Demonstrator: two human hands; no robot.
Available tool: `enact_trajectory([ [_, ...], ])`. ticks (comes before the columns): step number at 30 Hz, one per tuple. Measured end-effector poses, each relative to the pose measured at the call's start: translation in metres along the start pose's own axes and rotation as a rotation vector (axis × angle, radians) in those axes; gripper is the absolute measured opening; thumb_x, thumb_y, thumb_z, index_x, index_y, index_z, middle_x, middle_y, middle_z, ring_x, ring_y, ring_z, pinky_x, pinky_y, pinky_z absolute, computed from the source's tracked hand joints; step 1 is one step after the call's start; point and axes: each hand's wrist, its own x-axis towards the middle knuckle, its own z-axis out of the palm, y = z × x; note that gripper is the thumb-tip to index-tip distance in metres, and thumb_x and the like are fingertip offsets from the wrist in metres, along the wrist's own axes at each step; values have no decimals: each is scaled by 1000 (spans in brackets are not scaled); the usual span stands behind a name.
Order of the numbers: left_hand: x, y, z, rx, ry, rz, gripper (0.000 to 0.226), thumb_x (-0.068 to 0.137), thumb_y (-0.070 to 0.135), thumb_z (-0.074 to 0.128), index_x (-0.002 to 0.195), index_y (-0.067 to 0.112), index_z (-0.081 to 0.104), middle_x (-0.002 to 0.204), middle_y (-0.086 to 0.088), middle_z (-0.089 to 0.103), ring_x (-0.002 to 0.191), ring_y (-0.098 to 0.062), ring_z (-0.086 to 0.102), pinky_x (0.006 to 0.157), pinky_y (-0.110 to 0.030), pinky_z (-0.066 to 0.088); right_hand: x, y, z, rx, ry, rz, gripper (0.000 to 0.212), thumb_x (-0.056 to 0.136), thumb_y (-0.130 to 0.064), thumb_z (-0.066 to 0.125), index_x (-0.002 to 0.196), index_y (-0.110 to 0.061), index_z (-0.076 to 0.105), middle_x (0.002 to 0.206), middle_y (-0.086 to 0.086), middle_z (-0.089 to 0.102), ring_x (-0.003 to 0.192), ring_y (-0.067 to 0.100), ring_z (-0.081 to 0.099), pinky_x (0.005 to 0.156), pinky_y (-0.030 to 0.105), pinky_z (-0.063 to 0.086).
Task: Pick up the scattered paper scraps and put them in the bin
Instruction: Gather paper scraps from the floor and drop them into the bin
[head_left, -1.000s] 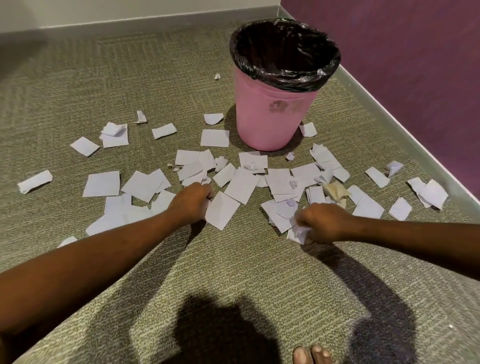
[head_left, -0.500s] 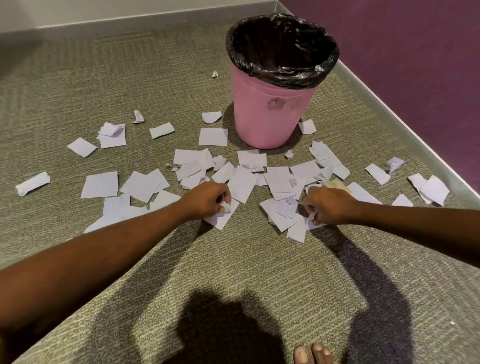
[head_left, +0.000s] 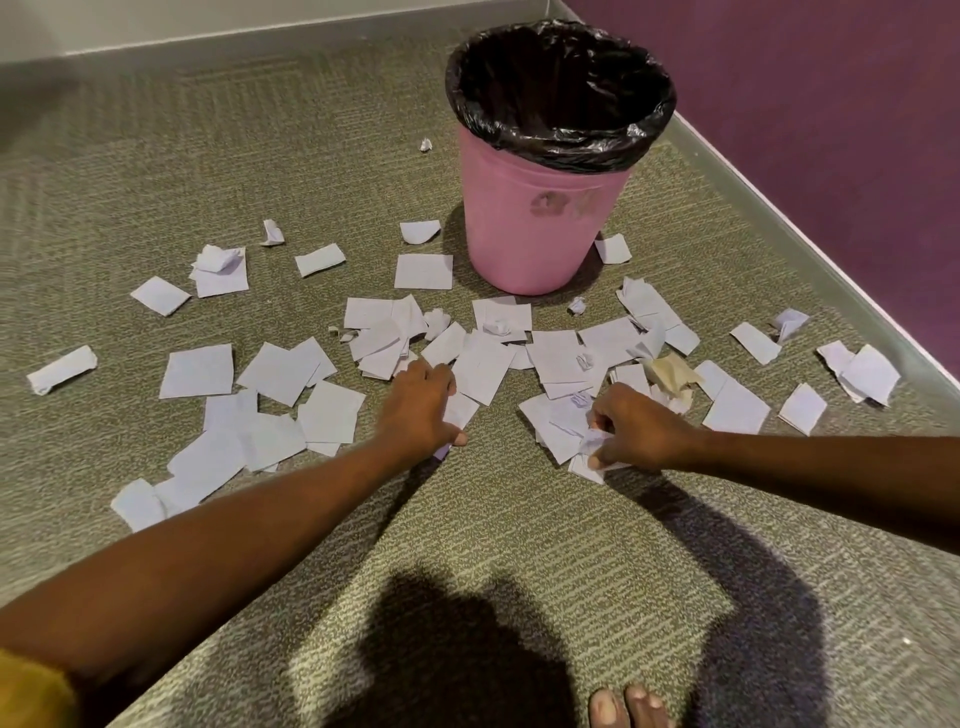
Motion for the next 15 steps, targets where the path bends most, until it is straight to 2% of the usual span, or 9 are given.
enact_trajectory([
  [3,2,3,1,-28,2,-32,98,56,44,103,131,16,47,126,-12,53,114,-30,52,91,-45,52,-4,0,9,-17,66,17,46,66,-29,99,85,-21,58,96,-4,54,80,19,58,71,41,50],
  [6,5,3,-1,-11,-23,-66,104,54,49,102,135,15,47,130,-12,53,119,-32,52,94,-48,53,-7,-1,15,-27,88,2,47,72,-28,97,93,-25,55,102,-8,52,88,20,57,77,42,53],
  [12,6,-1,-3,43,-32,-85,91,57,60,97,124,15,57,130,-10,56,121,-31,51,94,-47,53,-7,-1,15,-21,86,30,48,70,-29,97,91,-28,55,98,-9,55,86,17,58,74,40,52],
  [15,3,-1,-3,69,-5,-53,79,61,62,94,116,18,60,118,-5,59,113,-28,52,81,-39,46,-6,4,11,11,72,62,42,68,-22,96,82,-25,57,86,-5,62,77,20,59,65,37,48],
])
